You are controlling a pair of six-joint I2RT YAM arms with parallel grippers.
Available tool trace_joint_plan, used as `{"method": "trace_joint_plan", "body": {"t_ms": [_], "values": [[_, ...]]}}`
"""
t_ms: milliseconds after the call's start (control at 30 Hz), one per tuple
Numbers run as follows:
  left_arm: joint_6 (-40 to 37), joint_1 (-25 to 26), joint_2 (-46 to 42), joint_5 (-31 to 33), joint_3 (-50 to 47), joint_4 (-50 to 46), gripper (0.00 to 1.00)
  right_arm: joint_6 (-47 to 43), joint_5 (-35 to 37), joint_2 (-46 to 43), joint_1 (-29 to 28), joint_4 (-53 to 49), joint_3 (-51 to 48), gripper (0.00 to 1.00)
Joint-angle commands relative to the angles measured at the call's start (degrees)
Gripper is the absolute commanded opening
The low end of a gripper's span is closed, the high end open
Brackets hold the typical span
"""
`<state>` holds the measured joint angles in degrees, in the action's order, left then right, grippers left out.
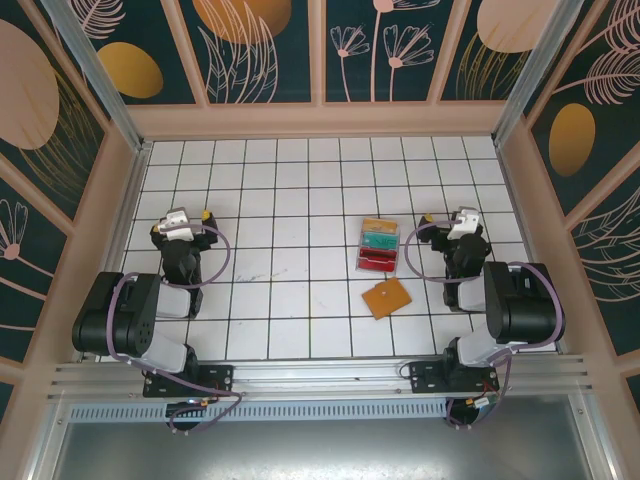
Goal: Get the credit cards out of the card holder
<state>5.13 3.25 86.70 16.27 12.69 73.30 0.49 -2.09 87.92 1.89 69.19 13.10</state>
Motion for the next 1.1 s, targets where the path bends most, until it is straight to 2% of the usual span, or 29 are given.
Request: {"method": "trace_joint_plan", "body": {"t_ms": [0,867,933,1067], "values": [[-0.64,-0.58,0.41,-0.81,-0.41,2.20,0.99,-0.23,-1.43,-0.04,0.22,0.96,0.84,0.99],[-0.48,-0.52,-0.47,-0.35,-0.14,1.09,0.99,0.24,-2.09,-0.28,0.86,0.43,1.07,0.99],[0.13,-0.52,-4.71,1.57,2.77,-7.49,0.99,-0.02,-0.58,-4.35,0.12,-4.87,2.07,0.99],[4.73,-0.52,-12.52,7.51,15.50,-34.92,0.99,4.06,5.22,-13.39,-0.18,-24.84,8.92,0.99]]}}
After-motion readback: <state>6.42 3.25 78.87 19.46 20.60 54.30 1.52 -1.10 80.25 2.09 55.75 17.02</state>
